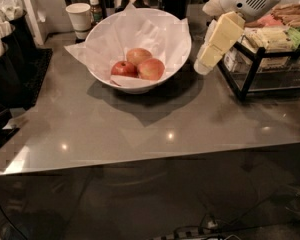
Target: Pick apple from white bowl
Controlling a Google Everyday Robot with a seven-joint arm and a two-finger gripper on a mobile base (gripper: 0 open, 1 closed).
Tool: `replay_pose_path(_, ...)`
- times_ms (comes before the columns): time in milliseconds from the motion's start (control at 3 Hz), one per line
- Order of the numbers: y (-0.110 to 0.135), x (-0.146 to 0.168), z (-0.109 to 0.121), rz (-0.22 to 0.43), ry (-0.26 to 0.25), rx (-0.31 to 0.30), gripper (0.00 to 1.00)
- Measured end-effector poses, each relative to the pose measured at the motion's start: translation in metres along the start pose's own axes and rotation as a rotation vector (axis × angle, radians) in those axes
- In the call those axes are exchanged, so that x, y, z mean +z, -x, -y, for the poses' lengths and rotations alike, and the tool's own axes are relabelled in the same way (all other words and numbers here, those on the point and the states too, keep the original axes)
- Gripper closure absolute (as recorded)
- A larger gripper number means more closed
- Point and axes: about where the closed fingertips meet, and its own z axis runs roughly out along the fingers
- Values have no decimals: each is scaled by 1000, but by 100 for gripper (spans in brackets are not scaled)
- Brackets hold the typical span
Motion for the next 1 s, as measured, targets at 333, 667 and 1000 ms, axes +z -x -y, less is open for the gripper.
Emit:
replay_pose_path(333,2,-1,3,7,-11,-4,0)
replay_pose_path(667,2,6,3,52,-27,50,0)
replay_pose_path(1000,6,25,21,123,-53,166,0)
